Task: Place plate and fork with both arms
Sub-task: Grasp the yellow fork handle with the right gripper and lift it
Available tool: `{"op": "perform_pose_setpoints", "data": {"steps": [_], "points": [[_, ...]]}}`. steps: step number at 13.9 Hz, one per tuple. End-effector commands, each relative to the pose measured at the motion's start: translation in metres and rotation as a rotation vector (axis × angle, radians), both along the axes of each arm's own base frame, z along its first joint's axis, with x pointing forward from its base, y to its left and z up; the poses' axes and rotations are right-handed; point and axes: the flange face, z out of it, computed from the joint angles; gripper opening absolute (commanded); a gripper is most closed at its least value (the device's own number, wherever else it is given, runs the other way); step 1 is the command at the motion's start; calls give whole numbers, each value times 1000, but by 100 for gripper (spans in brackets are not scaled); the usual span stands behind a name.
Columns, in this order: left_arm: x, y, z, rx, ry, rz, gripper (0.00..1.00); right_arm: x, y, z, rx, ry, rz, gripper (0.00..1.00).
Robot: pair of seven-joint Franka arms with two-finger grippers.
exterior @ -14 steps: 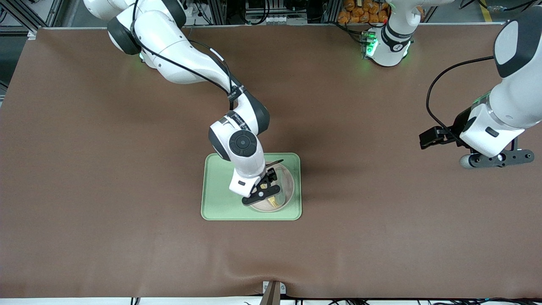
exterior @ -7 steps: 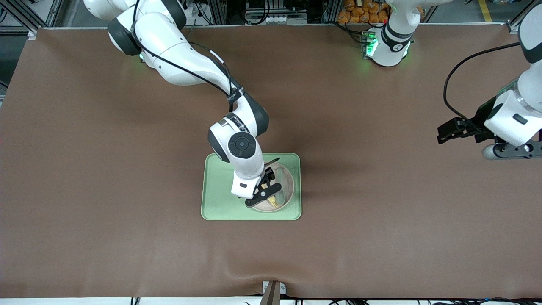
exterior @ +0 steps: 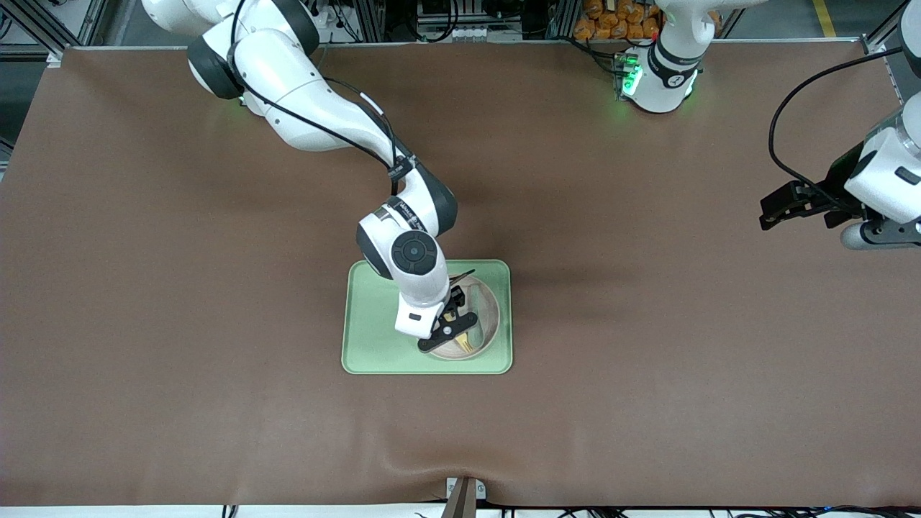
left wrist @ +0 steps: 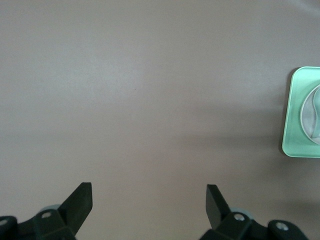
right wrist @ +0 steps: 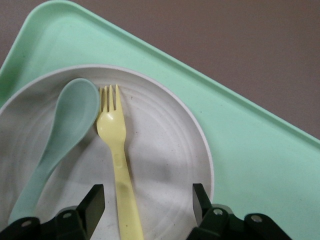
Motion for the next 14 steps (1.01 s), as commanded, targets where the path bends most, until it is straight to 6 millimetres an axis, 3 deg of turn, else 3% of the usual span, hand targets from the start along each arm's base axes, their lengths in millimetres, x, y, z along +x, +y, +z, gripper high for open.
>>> {"op": "perform_pose_setpoints", "data": {"steps": [1, 5, 10, 13, 14], "points": [[-21, -2, 7, 15, -22, -17, 100, -2, 8, -7, 10, -1, 3, 75], [-15, 5, 21, 14, -49, -154, 100, -4, 8, -18, 1, 10, 0, 70], [-22, 4, 28, 18, -38, -143, 100, -6, 10, -20, 1, 12, -2, 61], [-24, 20, 30, -12, -27, -121, 100, -11, 18, -20, 6, 2, 8, 59], [-29, 28, 39, -41, -43, -91, 100, -12, 20, -21, 8, 1, 3, 59]]}}
